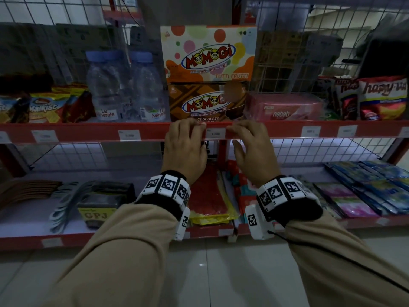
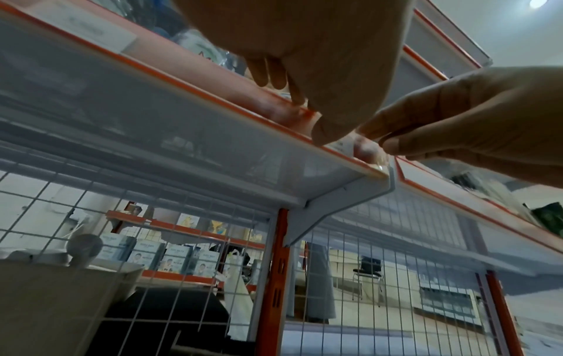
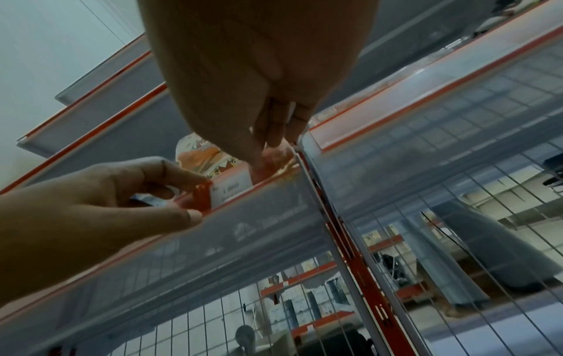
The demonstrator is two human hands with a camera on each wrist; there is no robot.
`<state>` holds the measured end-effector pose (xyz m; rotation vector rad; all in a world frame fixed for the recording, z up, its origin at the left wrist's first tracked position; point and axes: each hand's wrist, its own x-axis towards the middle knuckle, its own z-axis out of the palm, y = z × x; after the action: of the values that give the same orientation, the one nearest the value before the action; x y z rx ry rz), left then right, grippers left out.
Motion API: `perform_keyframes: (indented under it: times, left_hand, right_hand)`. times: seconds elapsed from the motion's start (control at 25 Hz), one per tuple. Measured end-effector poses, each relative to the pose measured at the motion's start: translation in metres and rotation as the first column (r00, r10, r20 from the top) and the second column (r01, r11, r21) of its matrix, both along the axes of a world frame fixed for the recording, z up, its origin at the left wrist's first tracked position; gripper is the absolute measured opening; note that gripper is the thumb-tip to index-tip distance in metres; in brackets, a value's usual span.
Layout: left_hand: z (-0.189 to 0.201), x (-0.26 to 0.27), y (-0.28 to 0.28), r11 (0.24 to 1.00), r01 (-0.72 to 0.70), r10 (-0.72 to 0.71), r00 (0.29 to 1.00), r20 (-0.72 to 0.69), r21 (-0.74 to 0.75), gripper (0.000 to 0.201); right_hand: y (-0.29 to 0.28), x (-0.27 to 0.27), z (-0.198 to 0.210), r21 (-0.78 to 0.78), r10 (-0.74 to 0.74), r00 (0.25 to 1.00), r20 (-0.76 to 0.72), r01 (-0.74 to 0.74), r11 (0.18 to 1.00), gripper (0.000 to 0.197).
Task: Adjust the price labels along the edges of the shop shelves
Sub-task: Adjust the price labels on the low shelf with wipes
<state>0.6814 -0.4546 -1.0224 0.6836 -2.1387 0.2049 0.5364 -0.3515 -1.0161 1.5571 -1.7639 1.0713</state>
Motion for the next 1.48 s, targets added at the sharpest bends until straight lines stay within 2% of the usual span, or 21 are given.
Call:
perform_keyframes:
  times: [0.08,0.2,0.4,0.52,0.64,0.72,0.84,1.04,1.2,1.24,1.32,1.4,1.48]
  left_hand:
    - [-0.014,-0.001,0.002,1.000,-0.016,0.015,0.999,0.050,0.022,0.064]
    - [-0.037,-0.004,0.008,0.996,-0.055,0.049,0.995,0.092,0.074,0.079]
    - [-0.089,-0.018,0.034,0.974,-0.030,0.029,1.000,0.007,0.223,0.074]
    - [-0.142,-0.021,0.056,0.939,-0.029,-0.026,0.987,0.156,0.342,0.065]
    - [-0.194,-0.013,0.070,0.904,-0.033,-0.137,0.922,0.361,0.427,0.057]
    - [-0.220,-0.007,0.076,0.883,-0.064,-0.178,0.870,0.459,0.464,0.058]
    - [-0.240,0.000,0.079,0.874,-0.075,-0.211,0.832,0.513,0.480,0.062]
    - [-0.244,0.002,0.077,0.894,-0.083,-0.194,0.815,0.546,0.441,0.065]
    - [-0.243,0.005,0.075,0.915,-0.114,-0.135,0.817,0.561,0.387,0.065]
    - [-0.243,0.006,0.073,0.917,-0.123,-0.127,0.810,0.572,0.378,0.065]
    - [-0.244,0.009,0.069,0.923,-0.120,-0.131,0.794,0.593,0.365,0.065]
    - [-0.245,0.012,0.067,0.929,-0.097,-0.147,0.787,0.599,0.356,0.064]
    - [-0.246,0.014,0.066,0.933,-0.078,-0.157,0.790,0.592,0.352,0.062]
  right_hand:
    - [0.005,-0.001,-0.021,-0.008,0.025,0.999,0.040,-0.024,1.000,0.033]
    - [0.016,-0.005,-0.065,0.118,0.045,0.988,0.150,-0.063,0.991,0.031]
    - [0.039,-0.016,-0.152,0.329,-0.010,0.914,0.405,-0.136,0.934,0.024]
    - [0.052,-0.009,-0.198,0.406,-0.086,0.836,0.543,-0.171,0.898,0.030]
    - [0.059,0.005,-0.231,0.446,-0.097,0.790,0.605,-0.234,0.864,0.038]
    - [0.060,0.013,-0.243,0.441,-0.111,0.797,0.594,-0.207,0.873,0.044]
    - [0.056,0.023,-0.251,0.412,-0.142,0.799,0.584,-0.142,0.900,0.050]
    - [0.058,0.031,-0.258,0.364,-0.183,0.726,0.663,-0.098,0.926,0.059]
    - [0.065,0.032,-0.264,0.353,-0.182,0.698,0.693,-0.108,0.929,0.053]
    - [0.066,0.031,-0.264,0.359,-0.183,0.712,0.678,-0.103,0.928,0.051]
    - [0.065,0.027,-0.264,0.424,-0.198,0.794,0.575,-0.082,0.902,0.048]
    - [0.061,0.023,-0.260,0.546,-0.226,0.889,0.399,-0.032,0.837,0.045]
    - [0.057,0.020,-0.255,0.626,-0.251,0.937,0.242,0.047,0.778,0.042]
